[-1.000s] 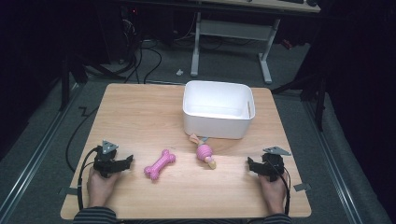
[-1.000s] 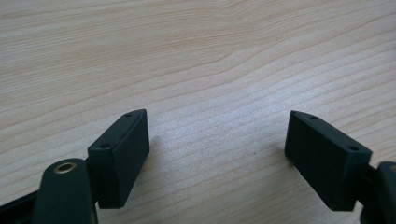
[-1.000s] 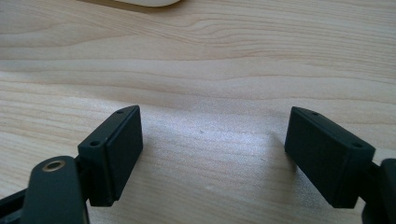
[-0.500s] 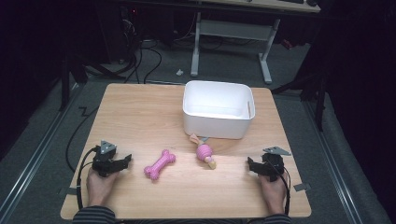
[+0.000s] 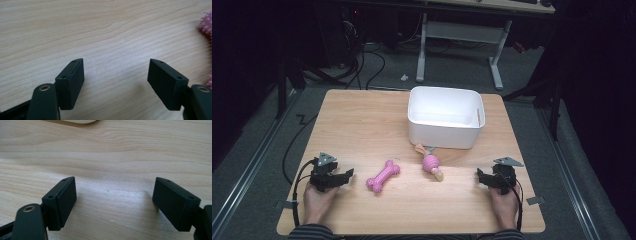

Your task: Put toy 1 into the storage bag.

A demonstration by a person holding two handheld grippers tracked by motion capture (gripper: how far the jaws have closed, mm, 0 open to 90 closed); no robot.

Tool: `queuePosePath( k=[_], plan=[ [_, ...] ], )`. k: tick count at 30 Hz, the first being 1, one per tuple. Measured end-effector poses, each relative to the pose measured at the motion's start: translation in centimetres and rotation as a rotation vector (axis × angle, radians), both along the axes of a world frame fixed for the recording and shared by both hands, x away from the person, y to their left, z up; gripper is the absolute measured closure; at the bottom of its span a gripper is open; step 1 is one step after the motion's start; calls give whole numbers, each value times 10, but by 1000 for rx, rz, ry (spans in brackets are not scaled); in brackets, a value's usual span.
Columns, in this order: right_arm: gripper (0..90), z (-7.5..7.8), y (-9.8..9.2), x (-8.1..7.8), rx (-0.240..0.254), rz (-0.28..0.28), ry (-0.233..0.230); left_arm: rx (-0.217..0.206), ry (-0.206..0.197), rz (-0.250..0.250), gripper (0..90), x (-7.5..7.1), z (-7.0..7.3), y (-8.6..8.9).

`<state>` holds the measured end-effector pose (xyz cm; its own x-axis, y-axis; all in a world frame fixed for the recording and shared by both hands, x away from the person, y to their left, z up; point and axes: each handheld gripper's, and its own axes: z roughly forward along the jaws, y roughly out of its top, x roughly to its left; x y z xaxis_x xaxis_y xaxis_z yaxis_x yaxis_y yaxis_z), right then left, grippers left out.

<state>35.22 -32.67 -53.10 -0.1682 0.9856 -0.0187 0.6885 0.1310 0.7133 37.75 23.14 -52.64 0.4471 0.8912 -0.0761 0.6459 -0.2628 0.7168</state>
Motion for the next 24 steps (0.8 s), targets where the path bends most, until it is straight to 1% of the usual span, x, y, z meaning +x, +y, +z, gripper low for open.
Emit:
queuePosePath(
  k=[3,4,5,7,15,18,20,21,22,23,24],
  plan=[
    [193,0,0,0,0,0,0,3,5,-2,314,-4,4,0],
    [193,0,0,0,-1,0,0,8,5,-5,317,-8,7,0],
    [193,0,0,0,-1,0,0,8,5,-5,319,-8,7,0],
    [193,0,0,0,-1,-1,0,15,1,-9,319,-13,11,-1],
    [193,0,0,0,-1,0,0,12,-4,-26,307,-22,18,-4],
    [193,0,0,0,-1,0,0,5,-14,-34,306,-26,24,-7],
    [194,0,0,0,-1,-1,0,3,-19,-49,305,-28,30,-11],
    [194,0,0,0,-1,0,0,3,-19,-49,304,-28,30,-11],
    [194,0,0,0,-1,0,0,-1,-25,-62,301,-29,34,-15],
    [194,0,0,0,-1,0,0,-1,-25,-62,298,-29,34,-15],
    [194,0,0,0,-1,0,0,2,-26,-77,293,-30,38,-20]
  ],
)
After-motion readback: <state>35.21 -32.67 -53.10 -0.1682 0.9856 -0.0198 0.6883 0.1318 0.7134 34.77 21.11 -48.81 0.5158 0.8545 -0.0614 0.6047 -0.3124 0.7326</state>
